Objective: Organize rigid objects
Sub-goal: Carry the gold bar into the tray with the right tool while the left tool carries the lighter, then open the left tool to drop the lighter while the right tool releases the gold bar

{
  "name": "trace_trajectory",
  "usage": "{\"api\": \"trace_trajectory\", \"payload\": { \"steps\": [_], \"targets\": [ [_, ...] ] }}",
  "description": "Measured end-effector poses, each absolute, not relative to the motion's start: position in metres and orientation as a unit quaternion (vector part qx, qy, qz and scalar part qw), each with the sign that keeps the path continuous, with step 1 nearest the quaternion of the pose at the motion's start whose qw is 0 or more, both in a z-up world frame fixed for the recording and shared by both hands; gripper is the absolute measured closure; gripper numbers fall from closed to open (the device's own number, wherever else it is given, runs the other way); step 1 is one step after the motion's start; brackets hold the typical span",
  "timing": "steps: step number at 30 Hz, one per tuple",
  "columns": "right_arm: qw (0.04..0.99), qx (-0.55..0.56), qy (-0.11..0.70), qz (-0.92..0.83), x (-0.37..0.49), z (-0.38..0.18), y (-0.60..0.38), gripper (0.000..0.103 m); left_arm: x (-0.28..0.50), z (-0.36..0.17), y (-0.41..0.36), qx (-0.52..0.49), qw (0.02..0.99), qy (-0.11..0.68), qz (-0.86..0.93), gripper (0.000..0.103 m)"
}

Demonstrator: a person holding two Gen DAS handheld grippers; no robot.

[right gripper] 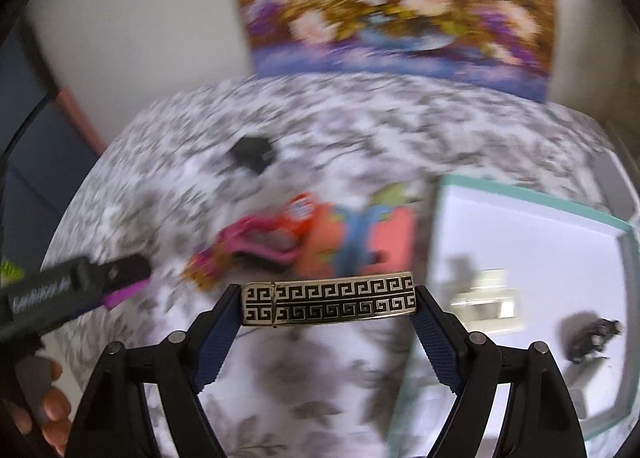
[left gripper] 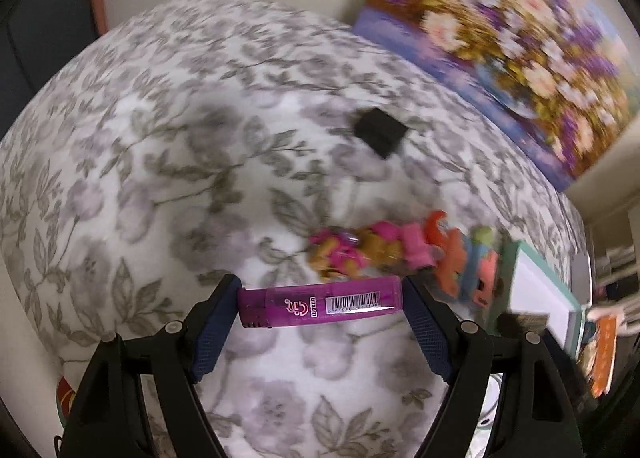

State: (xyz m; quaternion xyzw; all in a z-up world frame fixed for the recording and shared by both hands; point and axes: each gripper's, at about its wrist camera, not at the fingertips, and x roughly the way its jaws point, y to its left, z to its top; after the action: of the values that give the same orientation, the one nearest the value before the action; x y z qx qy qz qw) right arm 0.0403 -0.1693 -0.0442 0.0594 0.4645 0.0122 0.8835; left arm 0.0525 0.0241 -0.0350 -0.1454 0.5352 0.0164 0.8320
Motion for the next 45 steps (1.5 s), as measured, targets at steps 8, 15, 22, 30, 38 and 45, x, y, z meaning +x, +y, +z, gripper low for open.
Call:
{"api": "trace_trajectory", "payload": {
  "steps": [8, 15, 22, 30, 38, 45],
  "targets": [
    [0.886, 0.109, 0.441, -0.088, 0.025, -0.037, -0.263, 0.019, 0.046, -0.024, -0.051, -0.089, 0.847, 0.522, -0.048, 0.021],
    [0.877, 0.150, 0.432, -0.146, 0.002, -0.050, -0.337, 0.019, 0.034, -0.019, -0.122, -0.033, 0.853, 0.508, -0.113, 0.021],
    [0.871, 0.157, 0.426, -0.188, -0.010, -0.060, -0.384, 0.018, 0.010, -0.027, -0.187, 0.037, 0.845, 0.500, -0.185, 0.021],
    [0.862, 0.184, 0.424, -0.207, -0.022, -0.069, -0.411, 0.018, -0.006, -0.045, -0.219, 0.098, 0.830, 0.505, -0.214, 0.021],
    [0.864, 0.174, 0.428, -0.200, -0.017, -0.072, -0.407, 0.018, -0.006, -0.051, -0.224, 0.105, 0.823, 0.512, -0.222, 0.021],
    [0.865, 0.155, 0.437, -0.191, -0.013, -0.076, -0.397, 0.018, -0.006, -0.054, -0.224, 0.110, 0.817, 0.518, -0.229, 0.021]
  ]
}}
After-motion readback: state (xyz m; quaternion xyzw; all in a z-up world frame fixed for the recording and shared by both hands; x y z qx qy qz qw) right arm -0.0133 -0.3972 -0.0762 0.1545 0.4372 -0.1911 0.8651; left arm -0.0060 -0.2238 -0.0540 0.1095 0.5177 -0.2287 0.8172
